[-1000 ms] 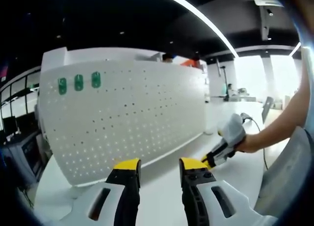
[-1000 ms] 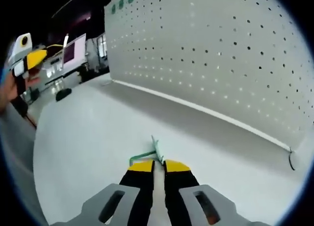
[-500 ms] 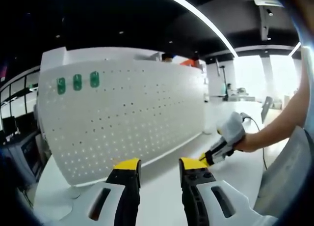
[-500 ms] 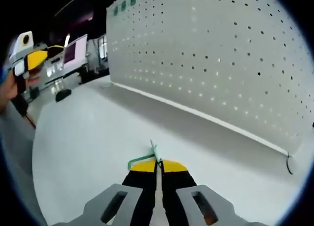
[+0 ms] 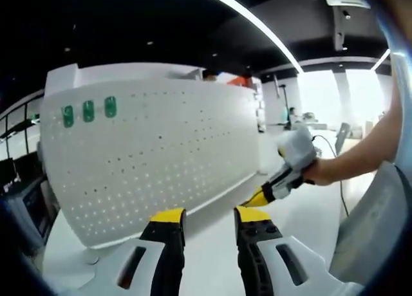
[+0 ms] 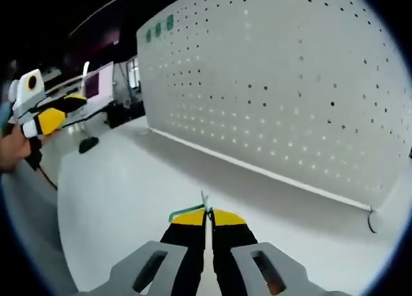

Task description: Insert the hook assembly into the mounting plate slot until the hook locks in place.

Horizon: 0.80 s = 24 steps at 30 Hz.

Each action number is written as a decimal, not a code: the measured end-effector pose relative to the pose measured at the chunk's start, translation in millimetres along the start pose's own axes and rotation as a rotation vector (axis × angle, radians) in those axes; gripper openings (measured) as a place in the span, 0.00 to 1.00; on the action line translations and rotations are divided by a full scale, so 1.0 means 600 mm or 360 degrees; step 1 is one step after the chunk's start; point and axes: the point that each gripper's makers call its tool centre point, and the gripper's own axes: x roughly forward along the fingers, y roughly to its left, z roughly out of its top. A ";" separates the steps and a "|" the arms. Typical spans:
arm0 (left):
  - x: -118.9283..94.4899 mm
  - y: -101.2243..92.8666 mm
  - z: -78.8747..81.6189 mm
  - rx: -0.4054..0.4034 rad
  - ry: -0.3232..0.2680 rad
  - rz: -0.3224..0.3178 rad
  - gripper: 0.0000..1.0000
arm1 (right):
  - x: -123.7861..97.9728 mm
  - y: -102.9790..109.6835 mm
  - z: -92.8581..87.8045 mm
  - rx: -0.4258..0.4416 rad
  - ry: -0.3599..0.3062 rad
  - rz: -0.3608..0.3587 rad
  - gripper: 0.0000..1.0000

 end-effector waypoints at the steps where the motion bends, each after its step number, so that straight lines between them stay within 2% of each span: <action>1: 0.000 -0.001 0.000 -0.0001 -0.0001 -0.0003 0.31 | -0.005 0.003 0.010 0.0001 -0.0013 0.0004 0.00; 3: 0.001 -0.005 0.000 -0.0001 0.0002 -0.0017 0.31 | -0.011 0.012 0.026 0.0056 -0.0029 0.0032 0.00; 13: 0.007 -0.038 -0.002 0.0076 0.0013 -0.0121 0.31 | -0.035 0.049 0.085 0.0102 -0.0066 0.0098 0.00; 24: 0.010 -0.052 0.000 0.0210 0.0021 -0.0163 0.28 | -0.049 0.124 0.140 0.0128 -0.0051 0.0252 0.00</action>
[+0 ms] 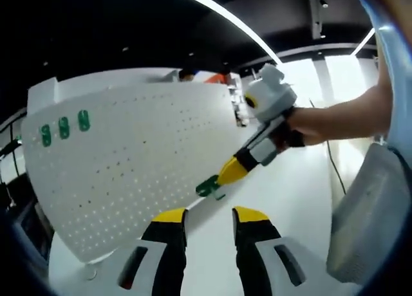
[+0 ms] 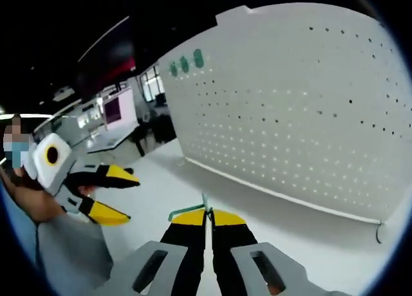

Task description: Insert the hook assembly into the mounting plate slot until the hook locks in place.

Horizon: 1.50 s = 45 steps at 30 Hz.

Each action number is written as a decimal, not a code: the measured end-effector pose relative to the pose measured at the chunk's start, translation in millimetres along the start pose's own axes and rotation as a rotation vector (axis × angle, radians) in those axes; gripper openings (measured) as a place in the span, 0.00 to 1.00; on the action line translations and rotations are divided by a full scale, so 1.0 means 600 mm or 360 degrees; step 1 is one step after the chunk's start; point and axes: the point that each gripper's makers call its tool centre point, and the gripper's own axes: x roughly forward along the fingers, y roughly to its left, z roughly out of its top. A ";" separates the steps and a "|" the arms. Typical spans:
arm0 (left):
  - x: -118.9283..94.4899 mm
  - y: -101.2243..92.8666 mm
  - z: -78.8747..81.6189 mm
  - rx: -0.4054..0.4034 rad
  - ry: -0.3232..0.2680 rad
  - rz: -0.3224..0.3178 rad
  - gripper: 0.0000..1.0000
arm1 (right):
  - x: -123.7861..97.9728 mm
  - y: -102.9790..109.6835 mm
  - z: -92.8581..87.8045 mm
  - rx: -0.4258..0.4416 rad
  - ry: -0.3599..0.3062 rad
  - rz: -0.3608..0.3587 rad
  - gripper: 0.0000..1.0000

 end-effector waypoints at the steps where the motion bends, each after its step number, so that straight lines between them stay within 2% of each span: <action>1: 0.000 0.000 0.000 0.0014 0.0003 -0.0001 0.28 | 0.000 0.002 0.000 -0.0001 0.0004 0.0002 0.00; 11: 0.005 -0.011 0.000 0.0146 0.0018 -0.0025 0.25 | 0.002 0.049 0.000 0.0057 0.0091 0.0091 0.00; 23: 0.007 -0.018 0.000 0.0300 0.0027 -0.0043 0.14 | 0.005 0.070 -0.020 0.0186 0.0206 0.0149 0.00; 25: 0.007 -0.019 -0.001 0.0316 0.0028 -0.0048 0.11 | 0.003 0.072 -0.019 0.0248 0.0202 0.0168 0.00; 29: 0.007 -0.020 -0.002 0.0335 0.0031 -0.0051 0.08 | 0.003 0.071 -0.023 0.0271 0.0221 0.0170 0.00; 33: 0.006 -0.022 -0.006 0.0310 0.0047 -0.0069 0.04 | 0.001 0.072 -0.026 0.0272 0.0246 0.0178 0.00; 38: 0.005 -0.020 -0.005 0.0285 0.0045 -0.0066 0.03 | 0.002 0.073 -0.026 0.0268 0.0242 0.0181 0.00; 39: 0.005 -0.019 -0.005 0.0281 0.0046 -0.0062 0.03 | 0.002 0.074 -0.022 0.0225 0.0212 0.0191 0.00; 45: 0.002 -0.001 -0.001 0.0088 0.0003 -0.0023 0.02 | 0.001 0.080 -0.010 0.0168 0.0135 0.0222 0.00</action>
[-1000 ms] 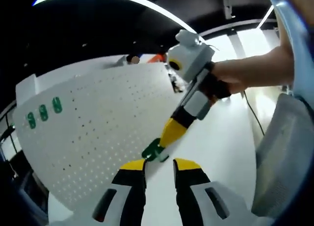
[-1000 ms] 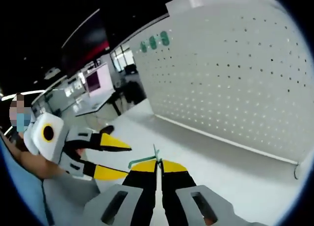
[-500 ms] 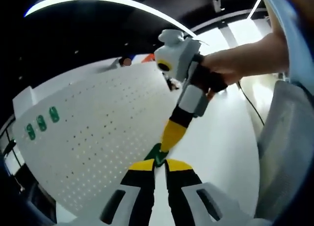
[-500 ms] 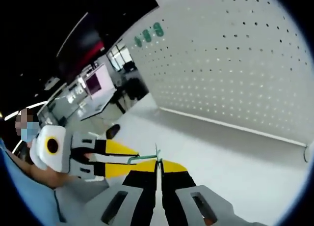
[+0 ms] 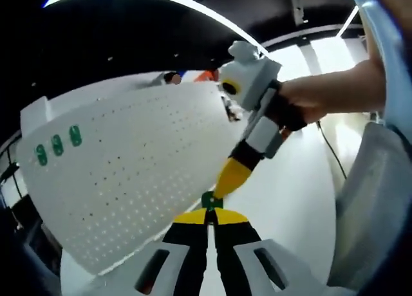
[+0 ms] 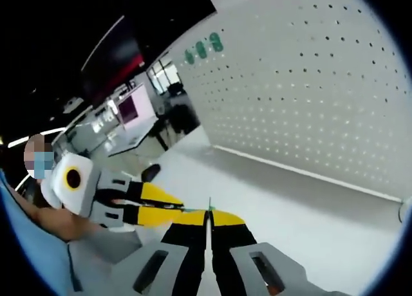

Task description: Insert the hook assembly into the mounting plate slot until the hook locks in place.

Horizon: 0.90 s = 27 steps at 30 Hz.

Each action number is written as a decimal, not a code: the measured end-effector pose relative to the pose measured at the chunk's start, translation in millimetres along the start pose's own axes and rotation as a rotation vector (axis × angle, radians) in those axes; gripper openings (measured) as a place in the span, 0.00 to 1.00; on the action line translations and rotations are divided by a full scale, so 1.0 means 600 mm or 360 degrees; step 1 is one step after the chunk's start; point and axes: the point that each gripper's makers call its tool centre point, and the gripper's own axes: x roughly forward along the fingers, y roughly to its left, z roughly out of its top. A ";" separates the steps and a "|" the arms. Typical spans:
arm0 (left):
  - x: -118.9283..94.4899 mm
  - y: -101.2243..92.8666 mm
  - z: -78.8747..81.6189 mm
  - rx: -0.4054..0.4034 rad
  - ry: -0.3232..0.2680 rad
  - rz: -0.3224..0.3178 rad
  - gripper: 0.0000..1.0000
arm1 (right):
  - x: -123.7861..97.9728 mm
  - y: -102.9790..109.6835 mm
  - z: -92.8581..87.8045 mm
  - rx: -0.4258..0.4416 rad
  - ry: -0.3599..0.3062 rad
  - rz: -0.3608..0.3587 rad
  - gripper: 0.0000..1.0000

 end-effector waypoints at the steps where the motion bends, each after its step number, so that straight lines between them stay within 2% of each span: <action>1: -0.001 0.002 -0.001 -0.0010 0.0002 0.0001 0.02 | 0.001 0.000 0.000 -0.0009 0.0002 0.0000 0.00; 8: -0.004 0.016 0.000 -0.0211 -0.0037 0.0047 0.02 | 0.004 0.003 0.010 -0.0074 -0.0045 -0.0013 0.05; 16: -0.006 0.023 0.005 -0.0334 -0.0086 0.0063 0.02 | 0.013 0.012 0.025 -0.0118 -0.0079 -0.0030 0.04; 18: -0.006 0.023 0.007 -0.0378 -0.0103 0.0058 0.02 | 0.015 0.010 0.028 -0.0147 -0.0075 -0.0051 0.01; 27: -0.005 0.021 0.010 -0.0328 -0.0116 0.0057 0.03 | 0.015 0.005 0.031 -0.0119 -0.0073 -0.0078 0.00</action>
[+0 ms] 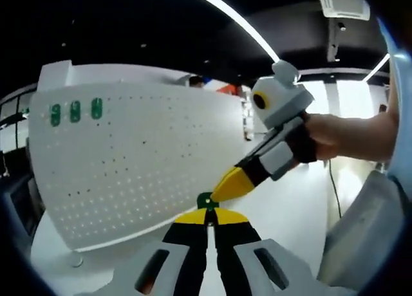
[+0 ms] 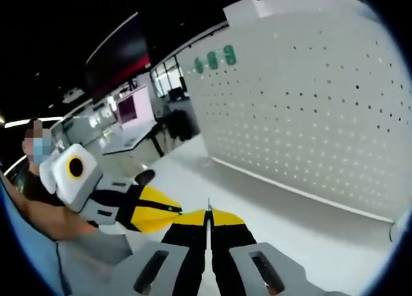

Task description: Insert the hook assembly into the mounting plate slot until the hook locks in place.

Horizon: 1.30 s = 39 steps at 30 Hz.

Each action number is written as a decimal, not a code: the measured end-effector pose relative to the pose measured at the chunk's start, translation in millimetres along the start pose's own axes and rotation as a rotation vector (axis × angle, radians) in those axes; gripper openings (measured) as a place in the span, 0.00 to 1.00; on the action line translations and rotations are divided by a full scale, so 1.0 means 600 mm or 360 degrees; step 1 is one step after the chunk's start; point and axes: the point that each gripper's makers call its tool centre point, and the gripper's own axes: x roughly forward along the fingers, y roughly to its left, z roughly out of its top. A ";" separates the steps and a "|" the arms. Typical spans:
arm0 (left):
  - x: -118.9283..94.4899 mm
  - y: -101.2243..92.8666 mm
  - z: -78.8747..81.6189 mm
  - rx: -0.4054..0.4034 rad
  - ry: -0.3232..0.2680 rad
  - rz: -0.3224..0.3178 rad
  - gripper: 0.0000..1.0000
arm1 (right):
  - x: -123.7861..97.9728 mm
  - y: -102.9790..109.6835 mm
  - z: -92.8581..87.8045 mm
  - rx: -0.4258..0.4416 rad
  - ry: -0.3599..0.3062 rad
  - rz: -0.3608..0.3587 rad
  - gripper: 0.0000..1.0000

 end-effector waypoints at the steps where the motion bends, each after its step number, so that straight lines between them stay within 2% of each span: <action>1: 0.000 0.000 0.001 0.0019 -0.0003 0.0000 0.03 | -0.001 0.000 0.000 0.0005 -0.0003 0.0000 0.00; 7: 0.001 -0.003 0.000 0.0084 0.0008 0.0010 0.04 | 0.000 0.000 -0.001 0.0013 0.0003 -0.0005 0.00; 15: 0.002 -0.001 -0.005 0.0143 0.0040 0.0039 0.11 | 0.003 0.018 0.004 0.0009 -0.0008 0.0020 0.00; 25: 0.000 0.009 -0.012 0.0118 0.0072 0.0071 0.06 | 0.007 0.042 0.008 -0.0033 -0.0010 0.0048 0.00; 39: -0.001 0.006 -0.009 0.0115 0.0060 0.0063 0.04 | 0.007 0.044 0.007 -0.0062 0.0000 0.0033 0.00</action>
